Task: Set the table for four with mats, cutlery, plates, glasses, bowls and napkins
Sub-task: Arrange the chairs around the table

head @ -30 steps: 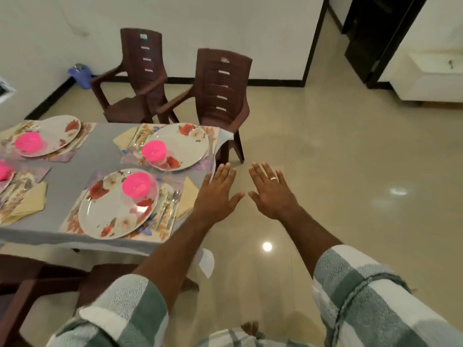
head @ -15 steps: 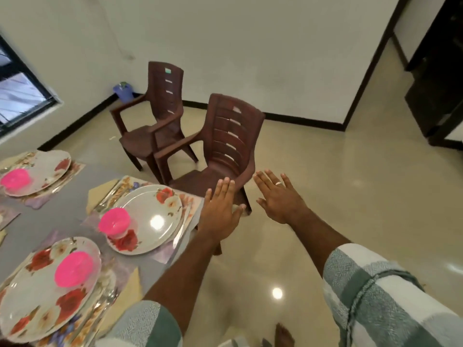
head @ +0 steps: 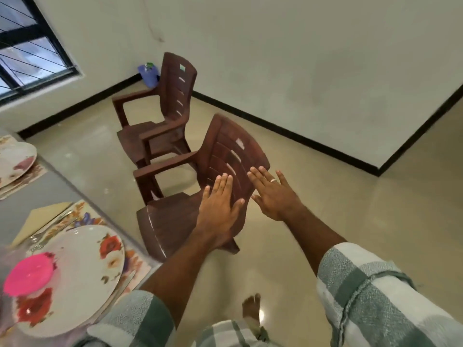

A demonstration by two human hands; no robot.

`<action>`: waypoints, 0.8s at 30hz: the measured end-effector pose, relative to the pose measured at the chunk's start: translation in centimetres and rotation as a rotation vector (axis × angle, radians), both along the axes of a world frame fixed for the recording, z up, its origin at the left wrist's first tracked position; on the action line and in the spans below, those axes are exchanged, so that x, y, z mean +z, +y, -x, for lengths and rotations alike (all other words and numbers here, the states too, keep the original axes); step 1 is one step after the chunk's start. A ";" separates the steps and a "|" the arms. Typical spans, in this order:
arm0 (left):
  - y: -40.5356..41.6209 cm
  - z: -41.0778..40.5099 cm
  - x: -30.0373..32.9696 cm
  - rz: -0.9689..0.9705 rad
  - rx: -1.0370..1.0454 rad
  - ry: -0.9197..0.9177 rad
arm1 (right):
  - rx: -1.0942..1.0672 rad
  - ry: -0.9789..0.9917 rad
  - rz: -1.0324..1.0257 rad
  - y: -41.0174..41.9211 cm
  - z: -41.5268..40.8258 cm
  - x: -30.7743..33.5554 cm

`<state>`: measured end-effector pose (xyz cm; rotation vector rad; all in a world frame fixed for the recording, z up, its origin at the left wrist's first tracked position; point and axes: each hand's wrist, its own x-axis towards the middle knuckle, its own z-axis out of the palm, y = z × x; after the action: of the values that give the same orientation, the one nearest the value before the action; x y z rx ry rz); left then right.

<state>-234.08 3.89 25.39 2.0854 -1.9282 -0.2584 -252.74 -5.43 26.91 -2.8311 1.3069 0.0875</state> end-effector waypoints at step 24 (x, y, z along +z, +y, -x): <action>-32.7 8.8 -5.3 -0.473 0.702 0.287 | 1.022 0.205 -0.023 -45.3 -8.8 -4.7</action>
<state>-242.87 -28.78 20.09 2.6794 -0.9441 -0.8494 -243.92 -50.77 22.21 -3.1771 -0.2538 0.3953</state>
